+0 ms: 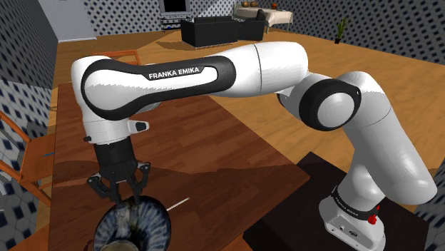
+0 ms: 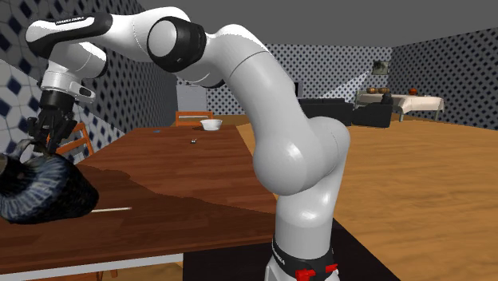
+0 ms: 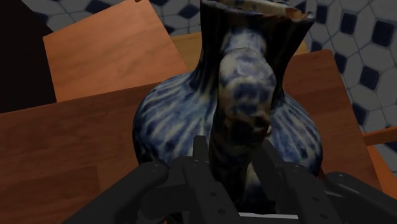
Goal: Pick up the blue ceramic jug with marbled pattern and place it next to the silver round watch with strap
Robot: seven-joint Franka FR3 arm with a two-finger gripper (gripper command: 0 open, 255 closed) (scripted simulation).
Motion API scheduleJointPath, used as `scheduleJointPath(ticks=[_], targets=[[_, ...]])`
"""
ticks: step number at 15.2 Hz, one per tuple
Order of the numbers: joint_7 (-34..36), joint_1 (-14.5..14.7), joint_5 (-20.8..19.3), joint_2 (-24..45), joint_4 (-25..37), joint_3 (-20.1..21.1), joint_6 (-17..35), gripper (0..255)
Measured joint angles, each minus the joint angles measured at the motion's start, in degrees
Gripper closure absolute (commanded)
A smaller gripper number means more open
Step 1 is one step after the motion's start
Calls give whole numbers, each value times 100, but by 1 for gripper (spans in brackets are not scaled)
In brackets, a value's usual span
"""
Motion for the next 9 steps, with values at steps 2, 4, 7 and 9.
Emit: scheduleJointPath(ticks=[2,4,7,9], targets=[[-50,-15,169,-49,-130,-25,79,255],[-55,28,194,-90,-179,-82,98,255],[-69,72,197,-106,-172,-151,81,0],[-92,55,112,-65,-206,-198,83,0]])
